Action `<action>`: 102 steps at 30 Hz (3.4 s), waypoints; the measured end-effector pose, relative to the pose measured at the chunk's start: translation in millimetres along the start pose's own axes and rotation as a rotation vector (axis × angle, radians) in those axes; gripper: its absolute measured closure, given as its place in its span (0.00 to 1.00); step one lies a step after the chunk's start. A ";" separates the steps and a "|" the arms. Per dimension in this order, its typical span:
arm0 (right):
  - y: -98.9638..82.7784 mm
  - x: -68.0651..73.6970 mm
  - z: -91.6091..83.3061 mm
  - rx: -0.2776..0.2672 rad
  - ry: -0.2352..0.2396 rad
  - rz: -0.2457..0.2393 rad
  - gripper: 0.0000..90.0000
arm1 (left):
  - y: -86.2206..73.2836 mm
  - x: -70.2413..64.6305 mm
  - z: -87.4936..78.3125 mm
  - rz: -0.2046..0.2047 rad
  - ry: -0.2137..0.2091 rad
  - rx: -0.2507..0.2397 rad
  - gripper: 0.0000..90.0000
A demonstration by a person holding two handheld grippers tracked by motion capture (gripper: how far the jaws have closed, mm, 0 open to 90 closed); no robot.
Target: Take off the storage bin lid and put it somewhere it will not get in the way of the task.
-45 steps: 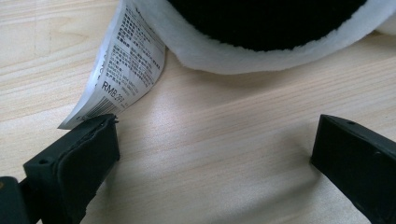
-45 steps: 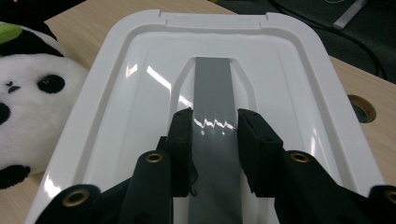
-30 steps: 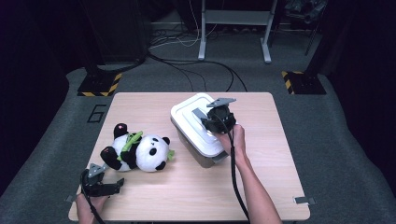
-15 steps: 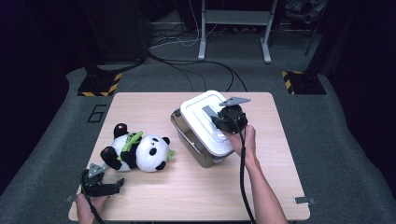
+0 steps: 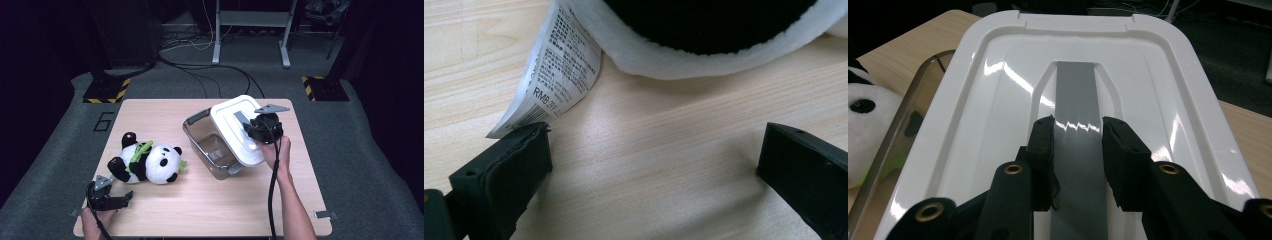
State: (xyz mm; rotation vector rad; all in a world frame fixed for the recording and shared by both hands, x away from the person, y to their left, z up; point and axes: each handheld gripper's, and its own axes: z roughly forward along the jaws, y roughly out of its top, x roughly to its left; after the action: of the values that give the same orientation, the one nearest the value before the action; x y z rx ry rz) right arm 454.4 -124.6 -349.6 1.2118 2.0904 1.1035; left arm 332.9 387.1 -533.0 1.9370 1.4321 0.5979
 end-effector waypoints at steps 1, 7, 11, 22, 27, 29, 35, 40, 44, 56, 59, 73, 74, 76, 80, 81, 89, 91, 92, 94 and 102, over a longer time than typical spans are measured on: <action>-1.3 -3.0 -1.8 -0.003 -0.007 0.003 0.74 | 0.0 0.0 0.0 0.000 0.000 0.000 0.00; -11.5 -22.1 -12.2 -0.005 -0.047 0.039 0.74 | 0.0 0.0 0.0 0.000 0.000 0.000 0.00; -19.3 -32.6 -16.7 -0.002 -0.071 0.059 0.74 | 0.0 0.0 0.0 0.000 0.000 0.000 0.00; -38.4 -58.1 -24.4 0.005 -0.128 0.117 0.74 | 0.0 0.0 0.0 0.000 0.000 0.000 0.00; -48.9 -69.5 -23.2 0.016 -0.153 0.141 0.74 | 0.0 0.0 0.0 0.000 0.000 0.000 0.00; -53.5 -73.8 -22.2 0.024 -0.162 0.153 0.74 | 0.0 0.0 0.0 0.000 0.000 0.000 0.00; -68.6 -86.5 -17.5 0.040 -0.186 0.195 0.74 | 0.0 0.0 0.0 0.000 0.000 0.000 0.00; -82.6 -92.1 -9.0 0.062 -0.207 0.216 0.74 | 0.0 0.0 0.0 0.001 0.000 0.000 0.00; -93.9 -95.7 -1.1 0.083 -0.223 0.230 0.74 | 0.0 0.0 0.0 0.000 0.000 0.000 0.00; -126.4 -105.3 24.1 0.137 -0.246 0.290 0.74 | 0.0 0.0 0.0 0.000 0.000 0.000 0.00; -130.4 -107.5 28.1 0.142 -0.243 0.304 0.74 | 0.0 0.0 0.0 0.000 0.000 0.000 0.00; -140.6 -111.4 53.6 0.164 -0.288 0.356 0.74 | 0.0 0.0 0.0 0.000 0.000 0.000 0.00; -141.6 -111.3 56.0 0.161 -0.294 0.362 0.74 | 0.0 0.0 0.0 0.000 0.000 0.000 0.00; -143.4 -111.1 59.9 0.175 -0.304 0.370 0.74 | 0.0 0.0 0.0 0.000 0.000 0.000 0.00; -146.1 -111.6 61.7 0.175 -0.306 0.375 0.71 | 0.0 0.0 0.0 0.000 0.000 0.000 0.00; -146.1 -111.6 61.7 0.175 -0.306 0.375 0.71 | 0.0 0.0 0.0 0.000 0.000 0.000 0.00; -144.1 -108.1 46.0 0.139 -0.281 0.356 0.34 | 0.0 0.0 0.0 0.000 0.000 0.000 0.00; -144.0 -105.0 40.4 0.127 -0.262 0.338 0.29 | 0.0 0.0 0.0 0.000 0.000 0.000 0.00; -143.8 -103.0 37.5 0.125 -0.250 0.335 0.27 | 0.0 0.0 0.0 0.000 0.000 0.000 0.00; -143.7 -100.1 32.5 0.120 -0.226 0.318 0.21 | 0.0 0.0 0.0 0.000 0.000 0.000 0.00; -143.4 -81.0 14.9 0.084 -0.172 0.251 0.11 | 0.0 0.0 0.0 0.000 0.000 0.000 0.00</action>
State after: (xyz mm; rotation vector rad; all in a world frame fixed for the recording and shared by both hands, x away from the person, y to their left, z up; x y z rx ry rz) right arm 435.9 -229.6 -476.1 1.5850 1.9100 0.9840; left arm 332.9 387.1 -532.9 1.9376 1.4322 0.5981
